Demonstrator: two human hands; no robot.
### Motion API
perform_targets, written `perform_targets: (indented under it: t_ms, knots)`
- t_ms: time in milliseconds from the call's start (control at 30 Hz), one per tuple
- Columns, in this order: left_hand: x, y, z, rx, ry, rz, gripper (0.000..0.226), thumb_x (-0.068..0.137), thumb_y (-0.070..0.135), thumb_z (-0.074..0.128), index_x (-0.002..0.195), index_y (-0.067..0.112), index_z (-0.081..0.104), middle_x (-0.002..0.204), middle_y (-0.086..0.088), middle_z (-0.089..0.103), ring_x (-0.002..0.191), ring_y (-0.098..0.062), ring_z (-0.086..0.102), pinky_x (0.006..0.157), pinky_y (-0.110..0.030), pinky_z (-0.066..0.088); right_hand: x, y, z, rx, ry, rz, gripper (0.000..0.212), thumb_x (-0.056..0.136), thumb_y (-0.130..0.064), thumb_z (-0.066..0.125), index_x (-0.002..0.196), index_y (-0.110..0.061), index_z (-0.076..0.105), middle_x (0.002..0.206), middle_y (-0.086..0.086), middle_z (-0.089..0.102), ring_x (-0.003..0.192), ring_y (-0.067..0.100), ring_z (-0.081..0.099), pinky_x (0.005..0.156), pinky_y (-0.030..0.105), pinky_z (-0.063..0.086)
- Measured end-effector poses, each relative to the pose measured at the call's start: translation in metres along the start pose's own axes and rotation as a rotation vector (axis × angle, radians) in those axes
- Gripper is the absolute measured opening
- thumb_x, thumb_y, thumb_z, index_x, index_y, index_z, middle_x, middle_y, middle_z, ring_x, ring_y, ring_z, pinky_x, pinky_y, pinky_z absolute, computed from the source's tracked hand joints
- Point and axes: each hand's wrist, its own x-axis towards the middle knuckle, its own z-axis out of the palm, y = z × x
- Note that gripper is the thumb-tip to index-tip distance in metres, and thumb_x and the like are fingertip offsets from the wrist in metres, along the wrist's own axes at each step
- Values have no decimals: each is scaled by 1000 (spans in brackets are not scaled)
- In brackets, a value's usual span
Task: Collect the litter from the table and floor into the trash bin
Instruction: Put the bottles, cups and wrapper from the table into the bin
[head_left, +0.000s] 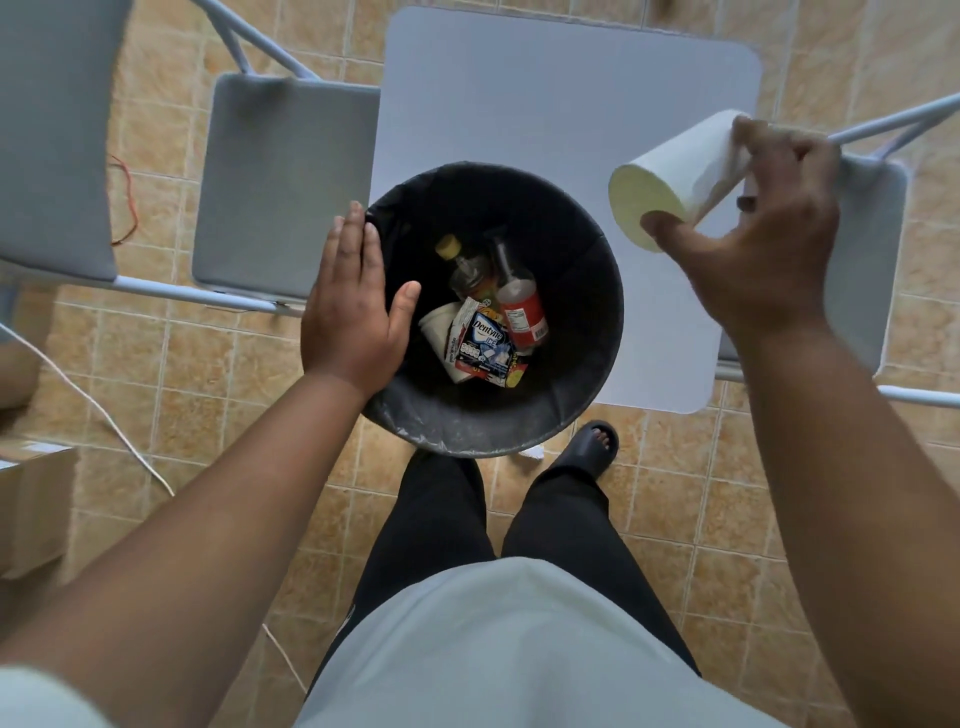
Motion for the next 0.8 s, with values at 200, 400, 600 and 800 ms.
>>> perform_targets:
  t_ms: [200,400,600,800]
  knots:
    - [-1,0,-2,-22,-13,-18,67,100,47,26,152,4,25,163,-7,14,150,-24,11,118,-33,14,-54,-62,32,145,-301,-157,85,66,-40,86,137,-8,52,130,17,46,120,23,48,96,24,47]
    - [-2,-1,-2,-35,-22,-20,68,100,48,23,153,5,21,164,-6,11,150,-23,8,118,-28,7,-78,-81,103,-85,-675,-403,95,66,-44,85,145,-21,38,147,7,33,128,30,44,91,41,54]
    - [-3,1,-2,-37,-22,-32,68,100,50,22,154,7,20,164,-3,10,150,-21,7,117,-30,12,-74,-82,148,-185,-807,-476,99,67,-41,84,148,-26,29,149,9,29,130,30,41,82,43,56]
    - [-2,0,-2,-27,-17,-25,68,101,49,24,153,6,21,164,-4,10,150,-22,9,117,-31,13,-74,-77,139,-209,-801,-406,102,70,-42,84,152,-27,25,159,10,19,140,31,33,93,42,51]
